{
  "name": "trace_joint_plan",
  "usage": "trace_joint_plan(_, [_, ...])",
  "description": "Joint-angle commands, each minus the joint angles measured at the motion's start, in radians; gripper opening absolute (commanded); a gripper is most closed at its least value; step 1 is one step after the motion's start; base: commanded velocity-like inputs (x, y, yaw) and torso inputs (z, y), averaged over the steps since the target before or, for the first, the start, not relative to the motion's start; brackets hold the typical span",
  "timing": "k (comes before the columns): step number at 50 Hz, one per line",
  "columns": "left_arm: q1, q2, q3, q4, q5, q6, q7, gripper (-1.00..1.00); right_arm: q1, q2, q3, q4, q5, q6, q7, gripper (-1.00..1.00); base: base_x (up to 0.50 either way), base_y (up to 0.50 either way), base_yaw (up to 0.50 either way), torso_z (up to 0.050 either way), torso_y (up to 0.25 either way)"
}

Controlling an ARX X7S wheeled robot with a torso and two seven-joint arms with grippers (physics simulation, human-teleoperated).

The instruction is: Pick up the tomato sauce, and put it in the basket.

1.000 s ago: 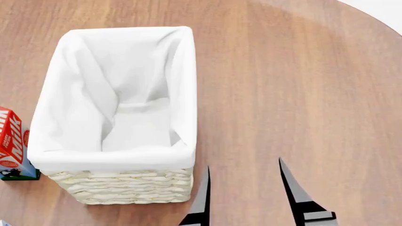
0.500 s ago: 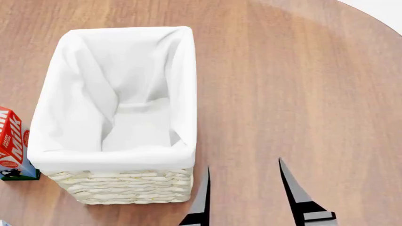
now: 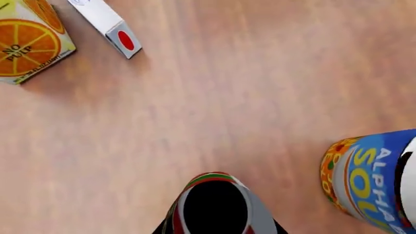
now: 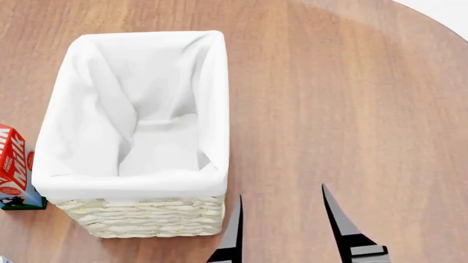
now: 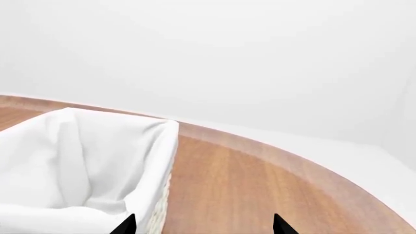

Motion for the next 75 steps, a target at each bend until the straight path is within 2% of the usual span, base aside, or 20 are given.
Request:
trace_joint_plan(1, [0.029, -0.064, -0.025, 0.072, -0.021, 0.044, -0.041, -1.00, 0.000, 0.001, -0.004, 0.011, 0.002, -0.008, 0.001, 1.00, 0.00, 0.00, 0.00, 0.000, 0.000])
trace_joint_plan(9, [0.066, -0.156, -0.058, 0.169, -0.049, 0.105, -0.094, -1.00, 0.001, 0.002, -0.004, 0.013, 0.004, -0.011, 0.003, 1.00, 0.00, 0.00, 0.00, 0.000, 0.000])
trace_joint_plan(16, [0.071, -0.191, -0.071, 0.210, -0.042, 0.133, -0.106, -1.00, 0.003, 0.003, -0.005, 0.012, 0.006, -0.009, 0.004, 1.00, 0.00, 0.00, 0.00, 0.000, 0.000])
trace_joint_plan(31, [0.153, -0.405, -0.072, 0.374, 0.008, 0.348, -0.227, -1.00, 0.004, 0.006, -0.008, 0.012, 0.008, -0.011, 0.008, 1.00, 0.00, 0.00, 0.00, 0.000, 0.000])
trace_joint_plan(40, [0.088, -0.406, -0.133, 0.484, -0.002, 0.262, -0.268, -1.00, 0.004, 0.008, -0.009, 0.013, 0.009, -0.011, 0.011, 1.00, 0.00, 0.00, 0.00, 0.000, 0.000])
trace_joint_plan(48, [-0.025, -0.406, -0.246, 0.594, -0.109, 0.175, -0.299, -1.00, 0.002, 0.011, -0.007, 0.015, 0.012, -0.017, 0.012, 1.00, 0.00, 0.00, 0.00, 0.000, 0.000])
trace_joint_plan(66, [-0.202, -0.406, -0.429, 0.595, -0.345, 0.140, -0.220, -1.00, 0.006, 0.013, -0.010, 0.013, 0.016, -0.014, 0.016, 1.00, 0.00, 0.00, 0.00, 0.000, 0.000])
trace_joint_plan(67, [-0.052, -0.256, -0.579, 0.595, -0.495, -0.010, -0.104, -1.00, 0.006, 0.014, -0.009, 0.014, 0.016, -0.015, 0.016, 1.00, 0.00, 0.00, 0.00, 0.000, 0.000])
trace_joint_plan(68, [0.098, -0.106, -0.729, 0.595, -0.547, -0.160, 0.024, -1.00, 0.005, 0.014, -0.008, 0.014, 0.017, -0.016, 0.017, 1.00, 0.00, 0.00, 0.00, 0.000, 0.000])
trace_joint_plan(69, [-0.052, 0.030, -0.879, 0.595, -0.697, -0.310, -0.036, -1.00, 0.005, 0.015, -0.008, 0.012, 0.018, -0.015, 0.017, 1.00, 0.00, 0.00, 0.00, 0.000, 0.000])
trace_joint_plan(70, [-0.202, 0.148, -1.029, 0.595, -0.847, -0.460, -0.153, -1.00, 0.005, 0.015, -0.008, 0.014, 0.018, -0.018, 0.017, 1.00, 0.00, 0.00, 0.00, 0.000, 0.000])
trace_joint_plan(71, [-0.352, 0.198, -1.179, 0.594, -0.997, -0.610, -0.244, -1.00, 0.004, 0.015, -0.008, 0.016, 0.017, -0.020, 0.017, 1.00, 0.00, 0.00, 0.00, 0.000, 0.000])
trace_joint_plan(72, [-0.479, 0.212, -1.329, 0.594, -1.147, -0.760, -0.290, -1.00, 0.003, 0.016, -0.008, 0.018, 0.017, -0.024, 0.017, 1.00, 0.00, 0.00, 0.00, 0.000, 0.000])
trace_joint_plan(73, [-0.506, 0.201, -1.403, 0.592, -1.211, -0.910, -0.313, -1.00, 0.003, 0.016, -0.007, 0.013, 0.019, -0.019, 0.018, 1.00, 0.00, 0.00, 0.00, 0.000, 0.000])
trace_joint_plan(75, [-0.540, 0.184, -1.374, 0.588, -1.228, -0.937, -0.336, -1.00, 0.003, 0.017, -0.007, 0.012, 0.019, -0.020, 0.019, 1.00, 0.00, 0.00, 0.00, 0.000, 0.000])
